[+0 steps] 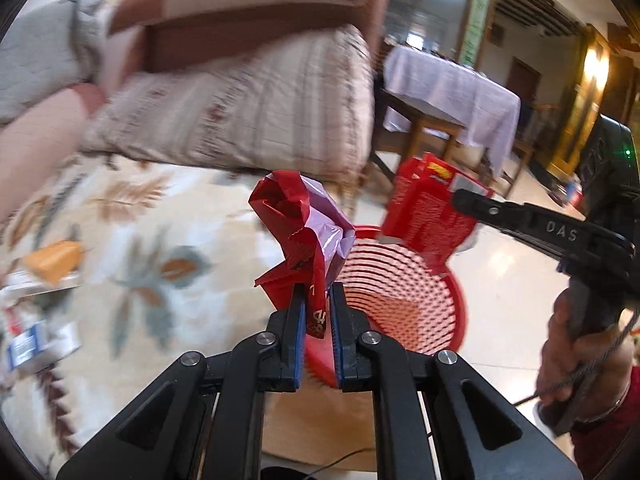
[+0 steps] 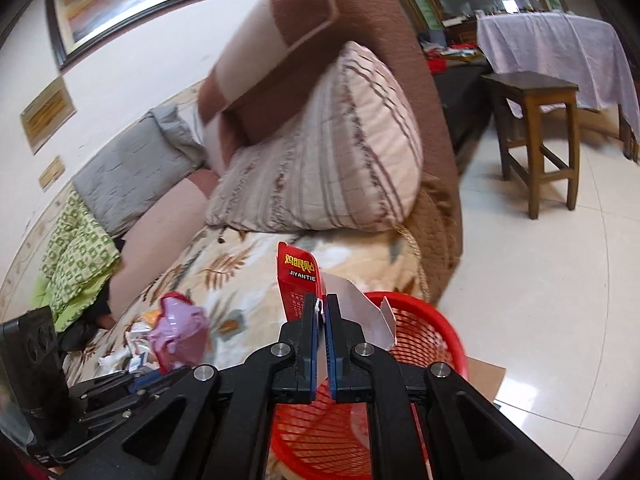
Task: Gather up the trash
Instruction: 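Open both tools over the red wastebasket to drop the box and wrapper, then move both open tools back over the trash on the bed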
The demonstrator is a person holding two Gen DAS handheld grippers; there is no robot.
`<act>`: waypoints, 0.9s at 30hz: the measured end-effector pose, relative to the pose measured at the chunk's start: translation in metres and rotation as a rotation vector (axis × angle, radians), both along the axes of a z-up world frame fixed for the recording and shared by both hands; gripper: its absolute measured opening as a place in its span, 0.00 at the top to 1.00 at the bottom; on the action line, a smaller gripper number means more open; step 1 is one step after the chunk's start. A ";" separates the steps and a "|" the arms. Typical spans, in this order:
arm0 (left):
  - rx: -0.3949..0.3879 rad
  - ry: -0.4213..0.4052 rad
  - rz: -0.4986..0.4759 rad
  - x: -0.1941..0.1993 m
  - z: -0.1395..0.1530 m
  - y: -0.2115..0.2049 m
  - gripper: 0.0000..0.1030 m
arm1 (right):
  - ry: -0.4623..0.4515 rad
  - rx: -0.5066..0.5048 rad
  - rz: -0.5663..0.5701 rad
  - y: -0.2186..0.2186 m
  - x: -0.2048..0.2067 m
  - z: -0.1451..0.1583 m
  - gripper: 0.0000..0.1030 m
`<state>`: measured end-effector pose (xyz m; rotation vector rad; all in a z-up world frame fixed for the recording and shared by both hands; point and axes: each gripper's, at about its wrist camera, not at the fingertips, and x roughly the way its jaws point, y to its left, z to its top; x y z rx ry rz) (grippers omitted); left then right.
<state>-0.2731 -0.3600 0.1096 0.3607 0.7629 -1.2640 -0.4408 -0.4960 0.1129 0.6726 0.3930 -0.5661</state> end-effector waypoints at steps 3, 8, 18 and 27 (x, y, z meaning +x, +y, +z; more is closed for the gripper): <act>0.022 0.031 -0.030 -0.012 -0.008 -0.025 0.86 | 0.041 0.027 -0.006 -0.009 0.002 -0.012 0.93; -0.002 0.023 -0.004 -0.016 -0.004 -0.038 0.30 | 0.053 0.052 -0.046 -0.015 -0.004 -0.023 0.67; -0.025 -0.003 0.148 0.014 0.010 0.036 0.30 | 0.053 -0.006 0.064 0.020 0.020 -0.005 0.43; 0.009 -0.021 0.352 0.052 0.008 0.154 0.30 | 0.084 -0.016 0.298 0.092 0.091 -0.003 0.43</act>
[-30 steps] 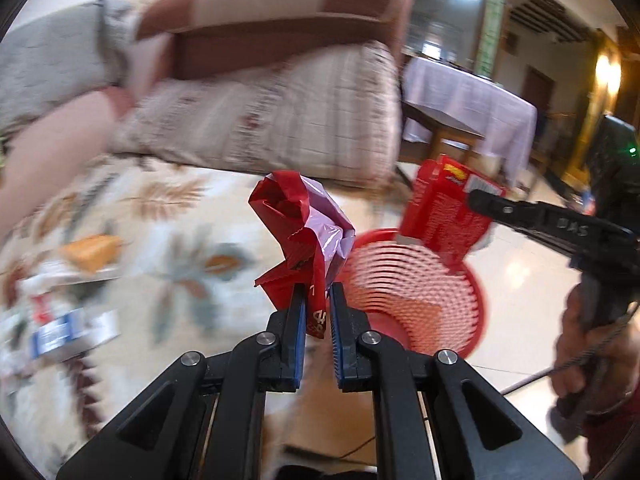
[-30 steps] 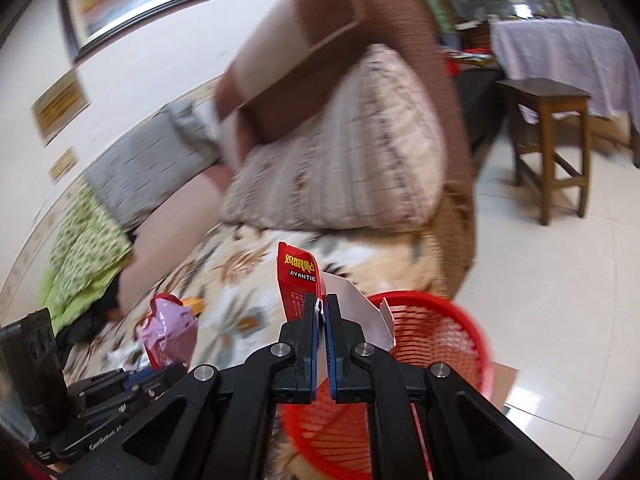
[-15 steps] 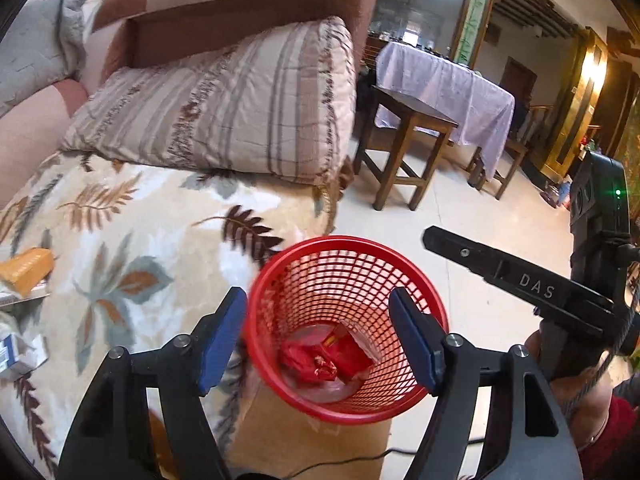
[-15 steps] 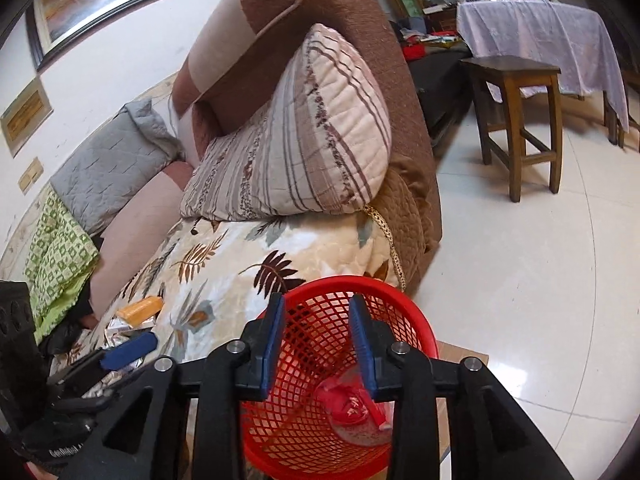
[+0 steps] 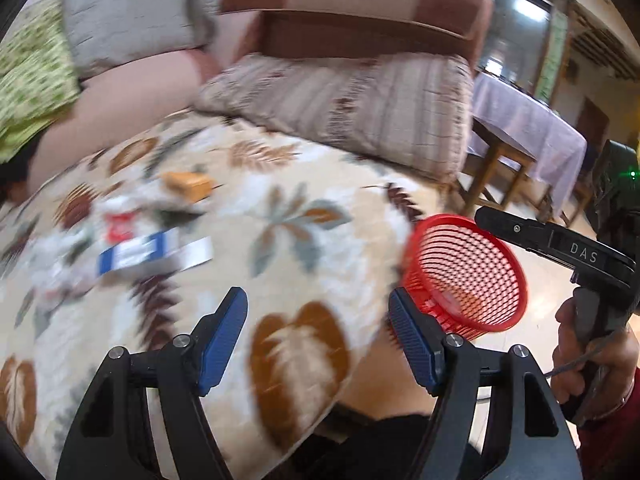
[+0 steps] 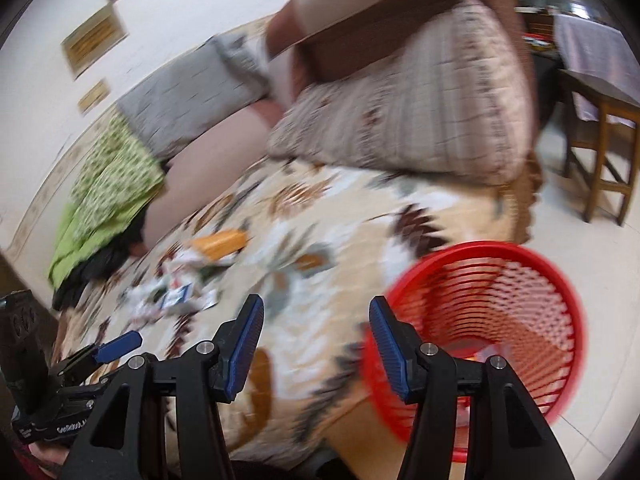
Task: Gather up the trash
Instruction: 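Move both open tools back over the trash on the bed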
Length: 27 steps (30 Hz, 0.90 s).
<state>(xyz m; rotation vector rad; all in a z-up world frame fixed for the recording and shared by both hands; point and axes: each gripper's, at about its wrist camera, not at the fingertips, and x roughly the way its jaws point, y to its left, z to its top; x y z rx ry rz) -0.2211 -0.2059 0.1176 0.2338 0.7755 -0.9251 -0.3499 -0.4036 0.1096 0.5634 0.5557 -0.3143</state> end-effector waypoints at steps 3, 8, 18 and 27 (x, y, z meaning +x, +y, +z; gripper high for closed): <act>-0.008 -0.005 0.088 0.016 0.002 0.043 0.30 | 0.024 -0.022 0.083 0.027 0.028 0.003 0.41; -0.053 0.003 0.243 0.044 0.008 0.110 0.30 | 0.065 -0.049 0.210 0.064 0.071 0.015 0.40; -0.114 0.048 0.475 0.102 0.012 0.208 0.30 | 0.095 -0.004 0.395 0.110 0.181 0.036 0.23; -0.072 0.067 0.510 0.170 -0.008 0.219 0.30 | 0.176 0.158 0.371 0.090 0.305 -0.047 0.22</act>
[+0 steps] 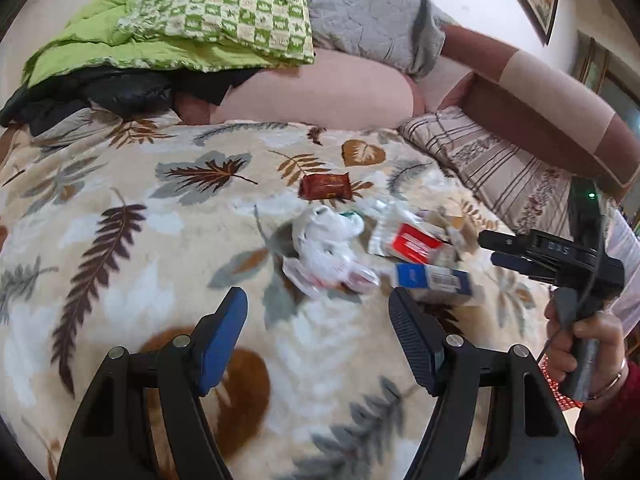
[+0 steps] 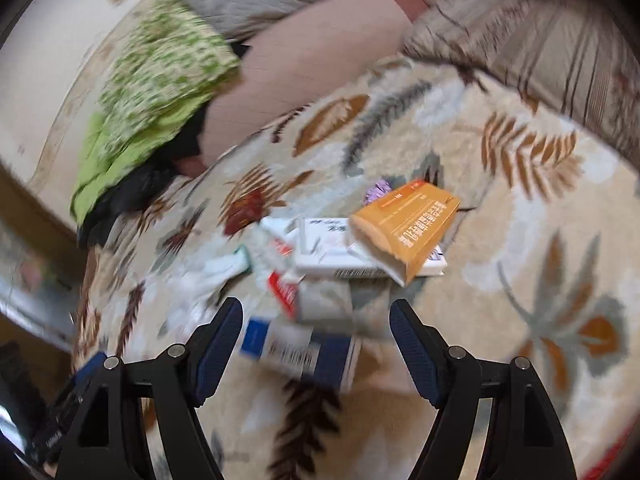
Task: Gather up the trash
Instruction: 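Move both open tools back over the trash on the bed, then grasp the blue-white medicine box with the right tool while the left tool grasps the white plastic bag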
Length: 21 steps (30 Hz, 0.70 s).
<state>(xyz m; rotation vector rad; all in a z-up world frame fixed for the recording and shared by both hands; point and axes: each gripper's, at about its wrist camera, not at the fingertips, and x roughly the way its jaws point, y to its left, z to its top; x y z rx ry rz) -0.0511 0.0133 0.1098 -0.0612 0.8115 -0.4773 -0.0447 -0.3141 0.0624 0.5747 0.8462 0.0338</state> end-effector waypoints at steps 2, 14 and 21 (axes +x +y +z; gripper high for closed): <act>0.005 0.005 -0.030 0.019 -0.007 -0.009 0.30 | -0.007 0.037 -0.007 -0.002 0.008 -0.012 0.22; 0.000 0.030 -0.080 0.080 -0.033 -0.026 0.30 | 0.010 -0.194 0.363 0.064 -0.013 -0.022 0.22; 0.066 0.018 -0.198 0.070 -0.035 -0.039 0.30 | 0.039 -0.333 0.347 0.083 -0.001 -0.031 0.62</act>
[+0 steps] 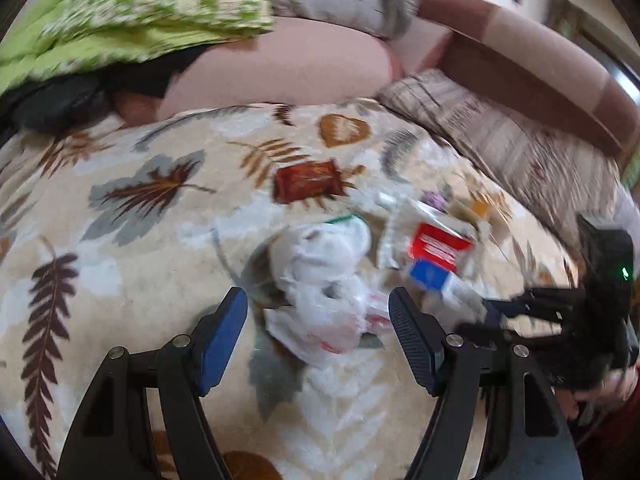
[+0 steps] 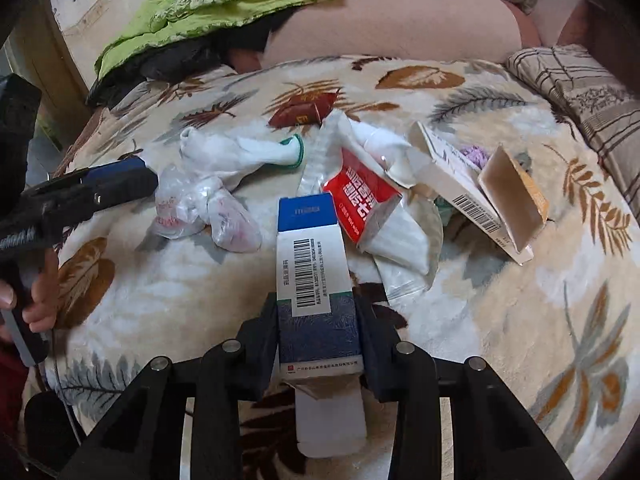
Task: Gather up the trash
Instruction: 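Grasp the blue-white medicine box with the right tool while the left tool grasps the white plastic bag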
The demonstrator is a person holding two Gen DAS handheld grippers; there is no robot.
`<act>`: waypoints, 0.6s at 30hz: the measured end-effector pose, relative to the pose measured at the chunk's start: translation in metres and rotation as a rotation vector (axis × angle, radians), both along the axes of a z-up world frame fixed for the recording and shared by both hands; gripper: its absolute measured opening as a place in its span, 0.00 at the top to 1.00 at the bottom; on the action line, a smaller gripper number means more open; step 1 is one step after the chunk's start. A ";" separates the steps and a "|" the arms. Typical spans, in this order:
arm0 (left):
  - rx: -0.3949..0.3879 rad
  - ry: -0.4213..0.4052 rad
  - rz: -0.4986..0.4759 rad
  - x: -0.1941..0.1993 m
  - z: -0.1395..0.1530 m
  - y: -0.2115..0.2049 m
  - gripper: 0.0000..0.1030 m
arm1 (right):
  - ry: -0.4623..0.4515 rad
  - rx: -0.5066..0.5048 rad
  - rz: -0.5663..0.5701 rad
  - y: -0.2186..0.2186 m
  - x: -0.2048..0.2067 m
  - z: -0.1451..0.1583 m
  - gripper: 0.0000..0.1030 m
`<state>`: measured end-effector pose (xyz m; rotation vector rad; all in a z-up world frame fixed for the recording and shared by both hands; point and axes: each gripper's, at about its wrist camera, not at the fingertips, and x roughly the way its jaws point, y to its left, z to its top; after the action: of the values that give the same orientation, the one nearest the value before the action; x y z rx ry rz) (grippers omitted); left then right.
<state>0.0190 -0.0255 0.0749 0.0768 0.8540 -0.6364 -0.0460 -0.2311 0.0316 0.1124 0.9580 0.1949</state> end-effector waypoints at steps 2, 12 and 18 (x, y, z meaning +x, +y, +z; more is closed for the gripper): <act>0.042 -0.017 -0.051 -0.004 -0.002 -0.010 0.30 | -0.025 0.023 -0.032 -0.005 -0.008 0.009 0.62; 0.148 0.049 -0.047 0.008 -0.042 -0.042 0.56 | -0.150 0.190 -0.192 -0.027 -0.058 0.043 0.62; 0.113 0.101 -0.016 -0.031 -0.036 -0.046 0.63 | -0.170 0.169 -0.234 -0.025 -0.084 0.048 0.62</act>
<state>-0.0119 -0.0713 0.0392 0.1546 0.9877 -0.6110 -0.1299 -0.2562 0.0793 0.3562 0.7513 0.0676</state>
